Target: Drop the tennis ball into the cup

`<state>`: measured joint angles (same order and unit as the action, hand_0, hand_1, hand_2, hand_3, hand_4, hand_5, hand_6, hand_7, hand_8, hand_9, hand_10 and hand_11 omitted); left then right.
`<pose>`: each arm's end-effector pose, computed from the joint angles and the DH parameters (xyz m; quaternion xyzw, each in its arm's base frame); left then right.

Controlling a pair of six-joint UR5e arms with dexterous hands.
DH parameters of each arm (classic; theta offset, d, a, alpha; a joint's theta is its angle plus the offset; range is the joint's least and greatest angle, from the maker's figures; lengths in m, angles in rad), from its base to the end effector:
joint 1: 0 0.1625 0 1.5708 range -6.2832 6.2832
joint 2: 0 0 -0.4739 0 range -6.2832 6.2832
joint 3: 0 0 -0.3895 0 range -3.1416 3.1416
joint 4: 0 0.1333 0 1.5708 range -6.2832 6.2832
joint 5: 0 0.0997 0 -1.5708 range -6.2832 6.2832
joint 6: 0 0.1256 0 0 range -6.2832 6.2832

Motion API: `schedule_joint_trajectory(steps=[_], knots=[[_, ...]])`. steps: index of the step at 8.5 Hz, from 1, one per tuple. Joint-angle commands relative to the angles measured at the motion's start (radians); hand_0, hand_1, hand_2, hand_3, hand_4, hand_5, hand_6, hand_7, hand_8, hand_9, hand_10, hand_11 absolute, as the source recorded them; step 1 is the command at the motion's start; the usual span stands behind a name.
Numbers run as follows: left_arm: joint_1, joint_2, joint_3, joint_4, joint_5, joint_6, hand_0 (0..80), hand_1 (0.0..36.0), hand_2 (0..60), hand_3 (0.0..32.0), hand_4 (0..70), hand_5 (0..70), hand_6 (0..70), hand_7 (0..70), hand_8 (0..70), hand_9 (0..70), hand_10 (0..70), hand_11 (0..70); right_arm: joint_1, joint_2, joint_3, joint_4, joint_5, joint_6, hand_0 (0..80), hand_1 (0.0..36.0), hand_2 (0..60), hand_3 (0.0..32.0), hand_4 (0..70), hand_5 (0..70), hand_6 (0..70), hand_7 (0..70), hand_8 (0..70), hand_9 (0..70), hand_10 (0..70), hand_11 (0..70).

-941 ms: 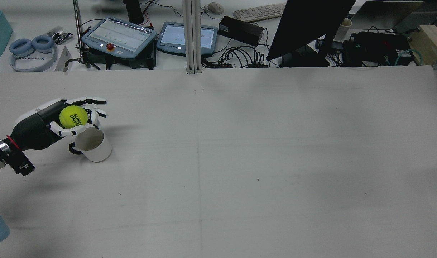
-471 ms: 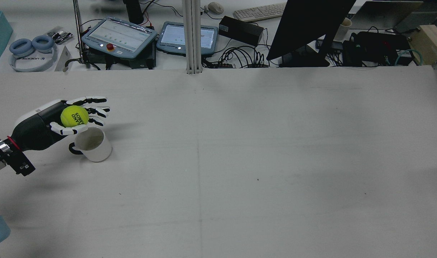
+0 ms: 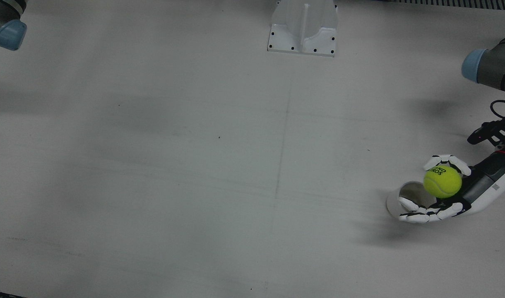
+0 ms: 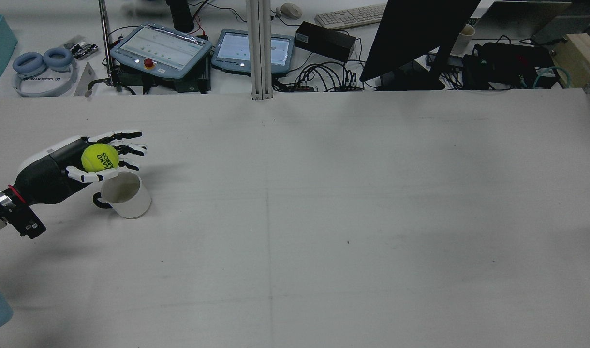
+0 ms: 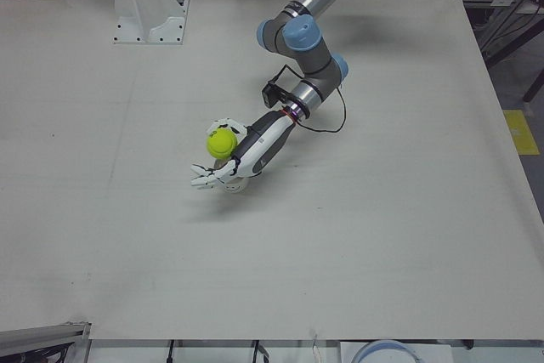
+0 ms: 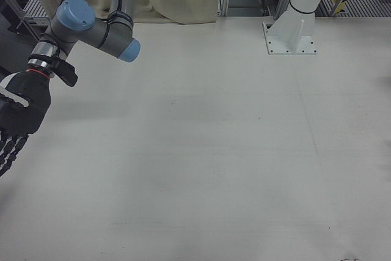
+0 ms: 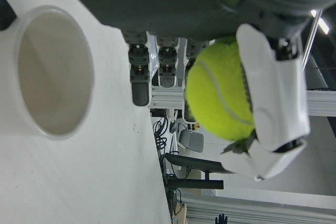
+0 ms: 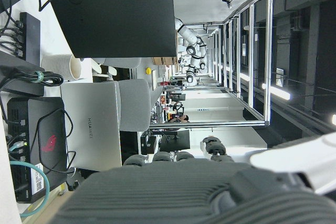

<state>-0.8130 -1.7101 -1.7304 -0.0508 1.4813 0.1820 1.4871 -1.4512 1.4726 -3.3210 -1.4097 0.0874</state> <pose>0.3003 -0.5277 0.5679 -0.2078 0.7921 -0.5273 0.2267 0.1067 -0.5636 0.7426 -0.0057 0.6499 -0.7581 0.0536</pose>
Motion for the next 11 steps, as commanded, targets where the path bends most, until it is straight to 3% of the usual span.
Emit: schedule_joint_trajectory(steps=[1, 2, 3, 4, 6, 7, 8, 9, 11], knots=[[-0.001, 0.003, 0.038, -0.021, 0.001, -0.001, 50.9, 23.3, 39.6, 0.0, 11.9, 13.9, 36.2, 22.7, 15.6, 15.3, 19.7, 30.5, 0.001, 0.0, 0.0, 0.0, 0.0, 0.0, 0.0, 0.0, 0.0, 0.0, 0.0, 0.0, 0.0, 0.0, 0.0, 0.0, 0.0, 0.0], [-0.003, 0.003, 0.038, -0.021, 0.001, -0.001, 50.1, 21.7, 40.6, 0.0, 12.1, 15.5, 46.6, 21.1, 17.7, 15.1, 19.2, 29.8, -0.001, 0.0, 0.0, 0.0, 0.0, 0.0, 0.0, 0.0, 0.0, 0.0, 0.0, 0.0, 0.0, 0.0, 0.0, 0.0, 0.0, 0.0], [-0.003, 0.003, 0.037, -0.021, 0.001, -0.001, 50.4, 21.6, 37.2, 0.0, 12.6, 14.7, 42.5, 22.3, 17.3, 15.8, 19.3, 29.9, 0.001, 0.0, 0.0, 0.0, 0.0, 0.0, 0.0, 0.0, 0.0, 0.0, 0.0, 0.0, 0.0, 0.0, 0.0, 0.0, 0.0, 0.0], [-0.003, 0.001, 0.038, -0.023, 0.001, -0.001, 51.7, 23.3, 34.1, 0.0, 12.7, 12.9, 30.4, 25.2, 15.1, 16.8, 19.8, 30.7, 0.001, 0.0, 0.0, 0.0, 0.0, 0.0, 0.0, 0.0, 0.0, 0.0, 0.0, 0.0, 0.0, 0.0, 0.0, 0.0, 0.0, 0.0], [-0.005, 0.0, 0.032, -0.024, 0.004, -0.001, 53.7, 24.7, 34.7, 0.0, 13.2, 14.6, 37.1, 24.6, 16.8, 17.0, 20.3, 31.6, 0.001, 0.0, 0.0, 0.0, 0.0, 0.0, 0.0, 0.0, 0.0, 0.0, 0.0, 0.0, 0.0, 0.0, 0.0, 0.0, 0.0, 0.0], [-0.011, -0.003, 0.022, -0.021, 0.005, -0.001, 53.3, 25.0, 35.5, 0.0, 13.2, 13.9, 33.2, 25.5, 16.0, 17.1, 20.5, 31.8, 0.001, 0.0, 0.0, 0.0, 0.0, 0.0, 0.0, 0.0, 0.0, 0.0, 0.0, 0.0, 0.0, 0.0, 0.0, 0.0, 0.0, 0.0], [-0.096, -0.005, 0.019, -0.012, 0.013, 0.007, 53.0, 24.8, 36.0, 0.0, 13.4, 13.8, 32.7, 25.5, 15.8, 17.1, 20.5, 31.9, 0.001, 0.0, 0.0, 0.0, 0.0, 0.0, 0.0, 0.0, 0.0, 0.0, 0.0, 0.0, 0.0, 0.0, 0.0, 0.0, 0.0, 0.0], [-0.21, -0.011, 0.028, -0.009, 0.028, 0.028, 54.0, 25.6, 37.0, 0.0, 13.7, 14.9, 37.2, 25.2, 16.9, 17.2, 20.8, 32.5, 0.001, 0.0, 0.0, 0.0, 0.0, 0.0, 0.0, 0.0, 0.0, 0.0, 0.0, 0.0, 0.0, 0.0, 0.0, 0.0, 0.0, 0.0], [-0.425, -0.011, 0.037, 0.022, 0.03, 0.03, 57.5, 30.1, 42.8, 0.0, 16.4, 15.8, 36.5, 28.6, 17.7, 19.0, 23.3, 36.3, 0.001, 0.0, 0.0, 0.0, 0.0, 0.0, 0.0, 0.0, 0.0, 0.0, 0.0, 0.0, 0.0, 0.0, 0.0, 0.0, 0.0, 0.0]])
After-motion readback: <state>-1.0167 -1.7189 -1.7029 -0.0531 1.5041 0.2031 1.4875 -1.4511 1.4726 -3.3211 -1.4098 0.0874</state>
